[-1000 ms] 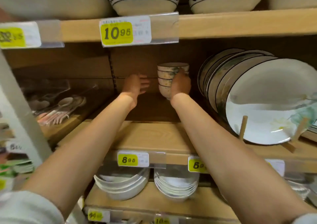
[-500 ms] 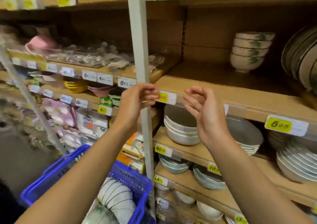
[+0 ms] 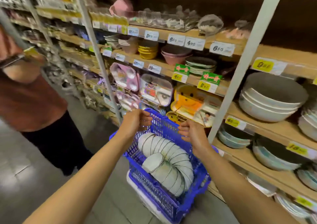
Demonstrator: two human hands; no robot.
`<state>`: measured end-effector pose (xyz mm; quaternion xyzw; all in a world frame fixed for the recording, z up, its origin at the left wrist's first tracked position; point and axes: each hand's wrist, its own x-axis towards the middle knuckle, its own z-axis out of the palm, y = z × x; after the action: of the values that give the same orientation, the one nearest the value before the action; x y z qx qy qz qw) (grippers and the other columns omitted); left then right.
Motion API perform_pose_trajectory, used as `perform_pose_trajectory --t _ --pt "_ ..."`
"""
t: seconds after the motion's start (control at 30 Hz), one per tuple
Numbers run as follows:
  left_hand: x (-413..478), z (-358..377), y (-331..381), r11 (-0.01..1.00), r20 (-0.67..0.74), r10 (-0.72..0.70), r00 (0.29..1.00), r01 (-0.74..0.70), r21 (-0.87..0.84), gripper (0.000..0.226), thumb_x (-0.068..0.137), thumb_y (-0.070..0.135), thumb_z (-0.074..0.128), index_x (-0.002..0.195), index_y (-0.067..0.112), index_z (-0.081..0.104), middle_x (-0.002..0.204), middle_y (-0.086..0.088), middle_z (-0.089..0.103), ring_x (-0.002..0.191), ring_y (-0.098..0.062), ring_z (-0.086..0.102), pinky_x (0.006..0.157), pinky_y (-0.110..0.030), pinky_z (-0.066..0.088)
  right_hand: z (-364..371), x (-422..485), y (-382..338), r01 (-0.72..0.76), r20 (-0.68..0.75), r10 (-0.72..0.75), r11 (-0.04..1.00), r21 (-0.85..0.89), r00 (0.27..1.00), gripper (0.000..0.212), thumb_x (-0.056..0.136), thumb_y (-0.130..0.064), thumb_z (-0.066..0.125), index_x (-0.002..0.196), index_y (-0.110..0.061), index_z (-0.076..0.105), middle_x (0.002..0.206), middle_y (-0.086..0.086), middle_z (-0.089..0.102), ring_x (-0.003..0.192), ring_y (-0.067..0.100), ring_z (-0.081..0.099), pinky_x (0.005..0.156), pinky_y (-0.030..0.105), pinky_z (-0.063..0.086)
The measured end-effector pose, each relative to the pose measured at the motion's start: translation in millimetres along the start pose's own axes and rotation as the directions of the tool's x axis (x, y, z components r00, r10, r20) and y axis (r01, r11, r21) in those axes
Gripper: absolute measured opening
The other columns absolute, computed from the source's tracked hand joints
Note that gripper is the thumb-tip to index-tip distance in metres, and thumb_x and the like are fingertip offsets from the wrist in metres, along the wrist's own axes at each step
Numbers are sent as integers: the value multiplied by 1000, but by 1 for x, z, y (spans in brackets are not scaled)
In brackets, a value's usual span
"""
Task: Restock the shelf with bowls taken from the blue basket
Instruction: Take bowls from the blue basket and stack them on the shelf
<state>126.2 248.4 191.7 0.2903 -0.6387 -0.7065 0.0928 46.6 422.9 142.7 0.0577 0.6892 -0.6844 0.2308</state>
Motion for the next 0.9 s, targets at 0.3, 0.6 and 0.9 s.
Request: perform_pose_trajectory --t 0.3,0.6,0.9 --pt "84 -44 -59 965 33 -219 975 212 152 29 99 20 37 89 9 62 78 -5 70 68 -18 62 63 -26 47 45 95 79 -266 -60 260 954 -136 964 19 93 -12 44 77 -13 54 68 5 51 55 16 42 52 24 28" --pt "190 -45 -95 841 45 -402 914 350 413 31 101 24 34 90 9 59 74 -5 65 62 -16 57 58 -25 41 68 173 146 -312 -116 291 838 -448 950 14 93 -19 52 82 -10 57 88 16 56 76 23 51 64 30 37" --pt "240 -16 -170 643 205 -565 799 271 717 21 97 11 40 92 6 59 80 -8 61 68 -20 53 57 -24 37 73 174 193 -352 -131 370 629 -694 920 29 92 -24 55 67 -9 53 84 16 53 82 22 55 69 30 38"
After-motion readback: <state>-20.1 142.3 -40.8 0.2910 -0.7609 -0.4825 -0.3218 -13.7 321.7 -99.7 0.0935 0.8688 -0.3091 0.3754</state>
